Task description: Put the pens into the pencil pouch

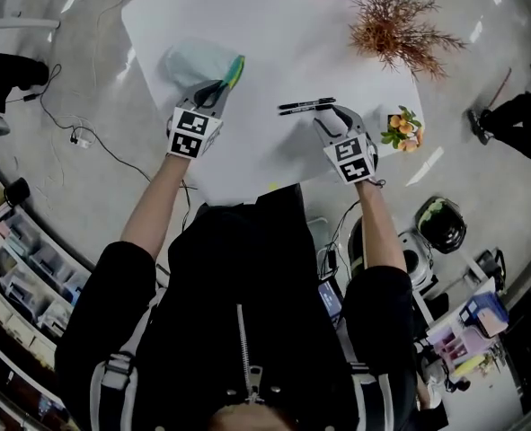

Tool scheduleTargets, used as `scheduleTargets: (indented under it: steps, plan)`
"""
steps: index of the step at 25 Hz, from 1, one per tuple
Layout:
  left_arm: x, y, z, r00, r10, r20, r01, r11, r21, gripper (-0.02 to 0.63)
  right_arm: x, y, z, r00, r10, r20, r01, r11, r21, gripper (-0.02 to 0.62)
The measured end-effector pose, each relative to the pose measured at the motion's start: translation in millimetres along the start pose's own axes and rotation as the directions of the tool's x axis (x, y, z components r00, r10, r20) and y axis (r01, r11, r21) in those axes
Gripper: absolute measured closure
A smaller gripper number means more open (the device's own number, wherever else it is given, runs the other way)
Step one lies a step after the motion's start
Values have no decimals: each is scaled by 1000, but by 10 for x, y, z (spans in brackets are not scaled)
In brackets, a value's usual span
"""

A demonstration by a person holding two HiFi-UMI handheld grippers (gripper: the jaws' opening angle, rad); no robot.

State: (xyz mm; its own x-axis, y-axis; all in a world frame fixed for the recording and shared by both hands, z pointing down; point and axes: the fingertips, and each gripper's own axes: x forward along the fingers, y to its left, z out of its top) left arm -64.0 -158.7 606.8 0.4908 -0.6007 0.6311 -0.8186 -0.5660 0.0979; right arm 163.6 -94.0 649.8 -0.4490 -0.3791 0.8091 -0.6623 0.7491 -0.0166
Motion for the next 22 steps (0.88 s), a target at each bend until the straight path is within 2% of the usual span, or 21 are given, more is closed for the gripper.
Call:
scheduleTargets:
  steps: [4, 8, 18, 22]
  plan:
    - [-47, 13, 6, 1000, 3, 7, -3, 1000, 0, 552, 99, -30, -65, 999, 14, -40, -17, 997, -78, 377]
    - [-81, 25, -3, 1000, 5, 6, -5, 1000, -6, 552, 181, -56, -103, 997, 27, -69, -34, 994, -104, 377]
    - [-105, 26, 7, 1000, -10, 14, 11, 1000, -6, 553, 178, 39, -218, 996, 41, -73, -45, 998, -53, 387]
    - [-103, 12, -11, 1000, -15, 14, 15, 1000, -3, 553, 162, 85, -322, 994, 64, -87, -68, 997, -36, 420]
